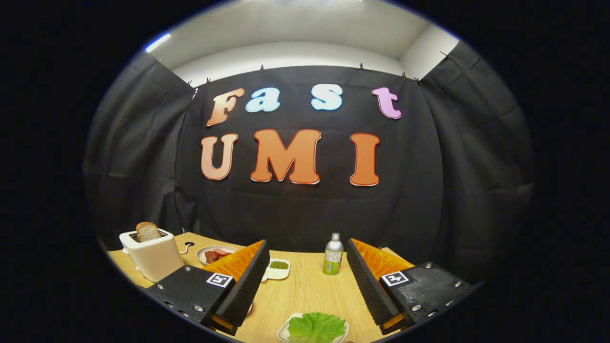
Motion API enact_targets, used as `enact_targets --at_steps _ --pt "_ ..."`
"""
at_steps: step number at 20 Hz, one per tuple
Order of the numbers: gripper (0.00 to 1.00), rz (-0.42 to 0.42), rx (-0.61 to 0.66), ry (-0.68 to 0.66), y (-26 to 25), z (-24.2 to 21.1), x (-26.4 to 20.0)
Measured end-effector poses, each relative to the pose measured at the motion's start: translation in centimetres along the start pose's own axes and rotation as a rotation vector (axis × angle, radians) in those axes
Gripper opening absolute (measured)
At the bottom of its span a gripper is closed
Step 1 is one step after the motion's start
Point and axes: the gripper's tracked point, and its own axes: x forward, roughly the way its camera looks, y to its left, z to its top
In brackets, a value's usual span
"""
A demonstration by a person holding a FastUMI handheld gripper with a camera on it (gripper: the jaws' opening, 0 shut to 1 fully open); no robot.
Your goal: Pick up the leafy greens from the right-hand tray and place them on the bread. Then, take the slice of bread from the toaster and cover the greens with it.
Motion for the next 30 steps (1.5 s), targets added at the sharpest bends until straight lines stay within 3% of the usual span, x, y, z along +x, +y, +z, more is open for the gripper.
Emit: enact_targets --at_steps 10,30 --pt "0.97 0.082 -0.029 0.355 -0.8 -8.6 1.3" --pt "0.95 0.116 -0.089 1.046 -1.4 -26.6 -1.1"
